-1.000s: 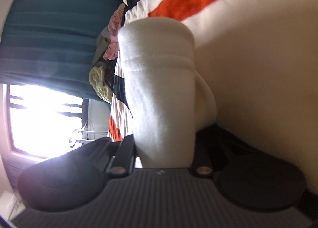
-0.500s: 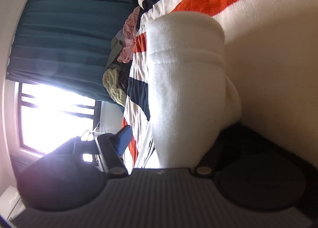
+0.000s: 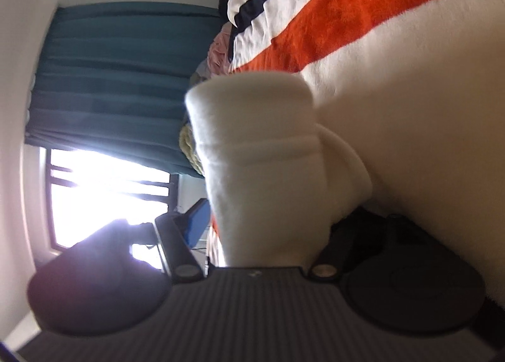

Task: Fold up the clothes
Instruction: 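Lay the waistband over the folded legs and open the left gripper while the right holds the cuff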

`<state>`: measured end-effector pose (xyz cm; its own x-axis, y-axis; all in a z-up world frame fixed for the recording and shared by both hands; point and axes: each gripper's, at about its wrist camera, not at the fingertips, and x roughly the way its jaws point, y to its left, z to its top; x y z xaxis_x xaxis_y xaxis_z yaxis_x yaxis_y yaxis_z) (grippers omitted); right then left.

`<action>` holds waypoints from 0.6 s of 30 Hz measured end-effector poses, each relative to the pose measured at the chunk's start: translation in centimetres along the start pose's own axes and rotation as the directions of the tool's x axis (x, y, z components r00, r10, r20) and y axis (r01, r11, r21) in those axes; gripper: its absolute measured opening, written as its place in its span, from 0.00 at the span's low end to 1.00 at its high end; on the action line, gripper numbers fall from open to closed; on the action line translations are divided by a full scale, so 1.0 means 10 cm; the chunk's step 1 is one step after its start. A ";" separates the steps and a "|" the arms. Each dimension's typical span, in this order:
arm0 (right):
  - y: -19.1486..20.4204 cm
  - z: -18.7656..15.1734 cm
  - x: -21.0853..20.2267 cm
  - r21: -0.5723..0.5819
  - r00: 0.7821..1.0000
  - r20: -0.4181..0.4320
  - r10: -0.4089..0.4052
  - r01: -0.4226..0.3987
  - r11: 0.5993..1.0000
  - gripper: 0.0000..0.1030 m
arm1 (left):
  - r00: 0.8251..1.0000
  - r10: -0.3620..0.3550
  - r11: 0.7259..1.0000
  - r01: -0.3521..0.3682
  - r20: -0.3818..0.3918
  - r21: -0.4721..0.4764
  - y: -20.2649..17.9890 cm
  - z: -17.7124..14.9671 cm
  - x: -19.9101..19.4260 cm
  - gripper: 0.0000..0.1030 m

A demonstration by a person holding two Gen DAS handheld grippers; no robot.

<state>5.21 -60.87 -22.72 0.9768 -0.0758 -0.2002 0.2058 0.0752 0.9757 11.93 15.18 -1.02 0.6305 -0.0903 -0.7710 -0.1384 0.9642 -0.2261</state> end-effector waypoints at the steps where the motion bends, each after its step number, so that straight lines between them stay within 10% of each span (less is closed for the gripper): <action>1: 0.00 -0.02 -0.01 -0.009 1.000 0.005 -0.009 0.009 1.000 0.62 | 1.000 -0.008 1.000 0.008 0.002 0.021 -0.11 -0.02 0.06 0.84; 18: 0.21 0.06 0.31 -0.108 0.965 0.060 -0.254 0.259 0.960 0.28 | 0.993 -0.011 0.942 -0.031 0.121 0.335 -1.61 -0.71 1.08 0.99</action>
<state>8.59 -61.58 -21.28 0.8873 -0.1521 -0.4354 0.4568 0.1599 0.8751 15.51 -3.11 -9.96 0.7195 -0.0700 -0.6910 0.1065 0.9943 0.0102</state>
